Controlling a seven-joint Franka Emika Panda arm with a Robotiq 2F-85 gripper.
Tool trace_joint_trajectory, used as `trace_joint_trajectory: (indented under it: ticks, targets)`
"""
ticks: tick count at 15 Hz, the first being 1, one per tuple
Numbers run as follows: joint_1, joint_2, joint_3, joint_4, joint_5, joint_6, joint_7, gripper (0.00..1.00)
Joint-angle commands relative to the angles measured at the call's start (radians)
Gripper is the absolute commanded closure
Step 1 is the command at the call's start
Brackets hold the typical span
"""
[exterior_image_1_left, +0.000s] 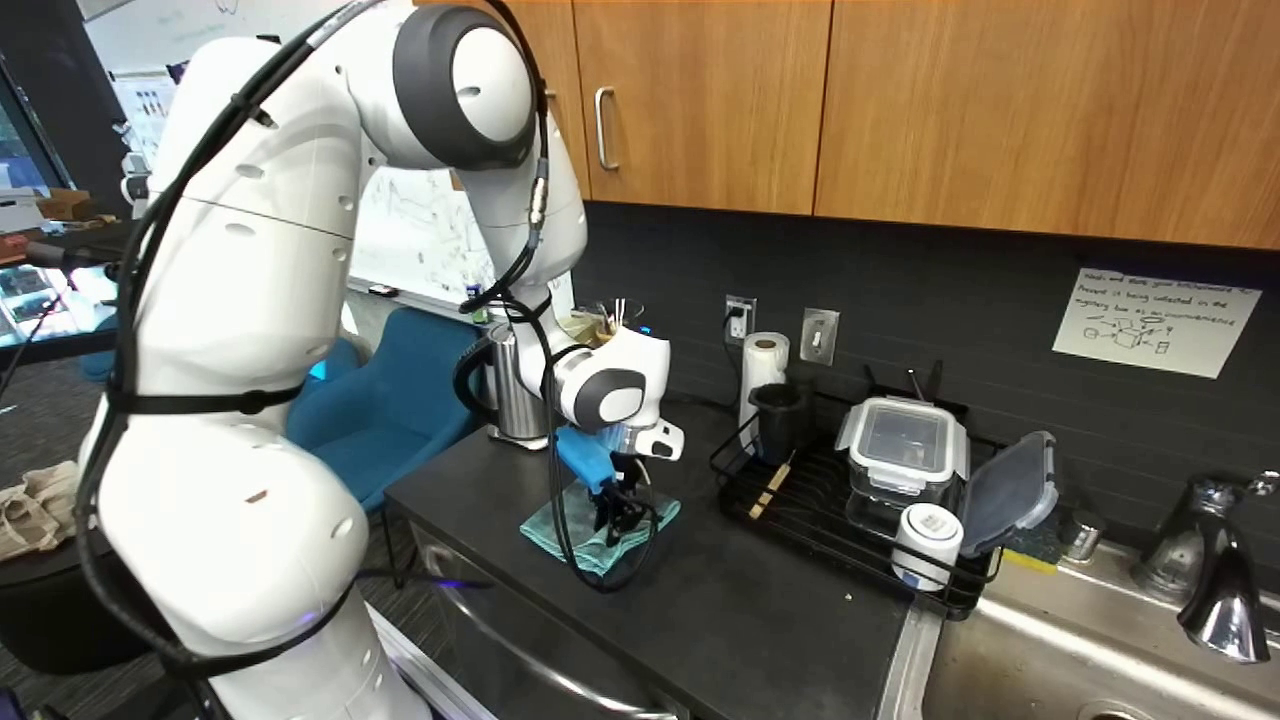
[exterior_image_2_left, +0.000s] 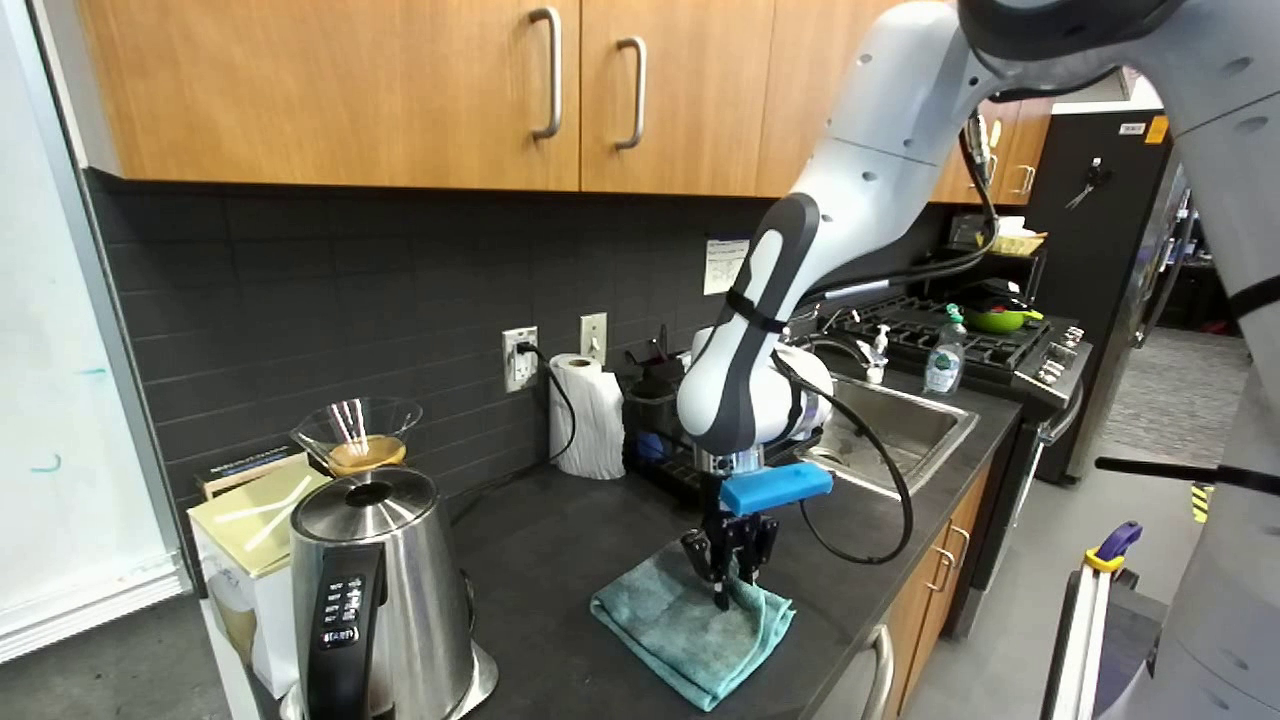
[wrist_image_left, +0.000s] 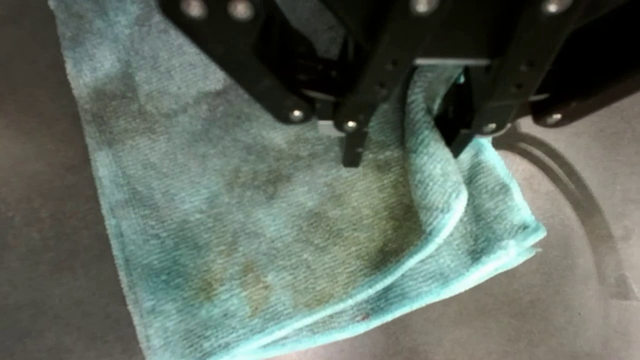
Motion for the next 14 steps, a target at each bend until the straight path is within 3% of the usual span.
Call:
trace_joint_trajectory:
  ticks: [1, 3, 8, 14]
  targets:
    - [-0.010, -0.002, 0.007, 0.008, -0.003, -0.014, 0.002, 0.92]
    - [-0.009, -0.001, 0.005, 0.011, -0.005, -0.018, 0.005, 1.00]
    - [0.010, -0.038, -0.007, -0.024, -0.020, 0.004, 0.024, 0.99]
    - [0.148, -0.323, -0.093, -0.288, -0.168, 0.144, 0.202, 0.99]
